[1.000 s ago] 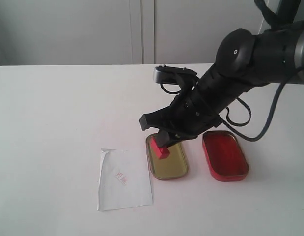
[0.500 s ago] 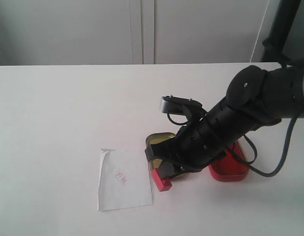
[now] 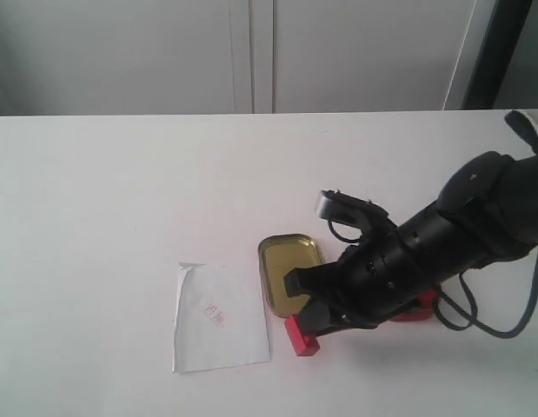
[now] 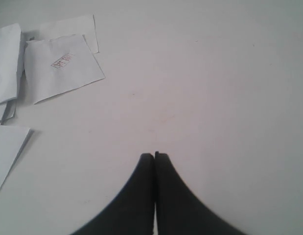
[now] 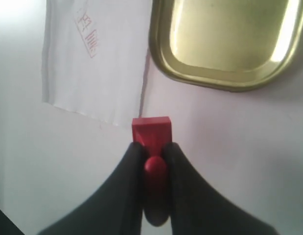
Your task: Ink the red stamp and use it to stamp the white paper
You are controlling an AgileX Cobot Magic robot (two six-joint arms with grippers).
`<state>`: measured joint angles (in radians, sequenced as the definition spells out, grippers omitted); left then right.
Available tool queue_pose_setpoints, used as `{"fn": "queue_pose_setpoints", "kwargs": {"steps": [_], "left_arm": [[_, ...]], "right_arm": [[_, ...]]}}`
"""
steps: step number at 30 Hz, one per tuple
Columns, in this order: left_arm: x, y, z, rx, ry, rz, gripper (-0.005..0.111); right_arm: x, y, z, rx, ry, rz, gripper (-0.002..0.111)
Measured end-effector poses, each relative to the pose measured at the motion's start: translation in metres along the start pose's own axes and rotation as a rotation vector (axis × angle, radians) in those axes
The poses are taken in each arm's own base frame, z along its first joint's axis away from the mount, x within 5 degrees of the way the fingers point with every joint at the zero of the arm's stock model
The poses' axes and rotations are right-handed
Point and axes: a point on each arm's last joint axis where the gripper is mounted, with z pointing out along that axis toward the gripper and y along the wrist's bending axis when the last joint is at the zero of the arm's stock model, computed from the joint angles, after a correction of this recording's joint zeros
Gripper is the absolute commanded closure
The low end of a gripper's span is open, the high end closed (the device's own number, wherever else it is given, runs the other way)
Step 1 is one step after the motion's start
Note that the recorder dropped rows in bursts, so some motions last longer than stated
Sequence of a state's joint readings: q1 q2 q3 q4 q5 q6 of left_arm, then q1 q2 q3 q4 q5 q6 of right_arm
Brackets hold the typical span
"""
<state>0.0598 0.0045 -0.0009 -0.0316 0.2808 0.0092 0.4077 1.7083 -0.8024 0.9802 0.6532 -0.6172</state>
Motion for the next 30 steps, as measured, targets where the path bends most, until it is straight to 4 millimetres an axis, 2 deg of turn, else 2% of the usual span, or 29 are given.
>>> {"fn": "queue_pose_setpoints", "kwargs": {"steps": [5,18,30], "left_arm": [[0.0,0.0,0.0,0.0,0.0,0.0,0.107],[0.0,0.0,0.0,0.0,0.0,0.0,0.107],[0.0,0.0,0.0,0.0,0.0,0.0,0.107]], "right_arm": [[0.004,-0.008,0.0,-0.018,-0.014,0.019,0.108],[0.006,-0.013,0.012,-0.055,-0.016,0.072,0.108],[0.004,-0.014,0.013,-0.05,-0.041,0.08,0.108]]}}
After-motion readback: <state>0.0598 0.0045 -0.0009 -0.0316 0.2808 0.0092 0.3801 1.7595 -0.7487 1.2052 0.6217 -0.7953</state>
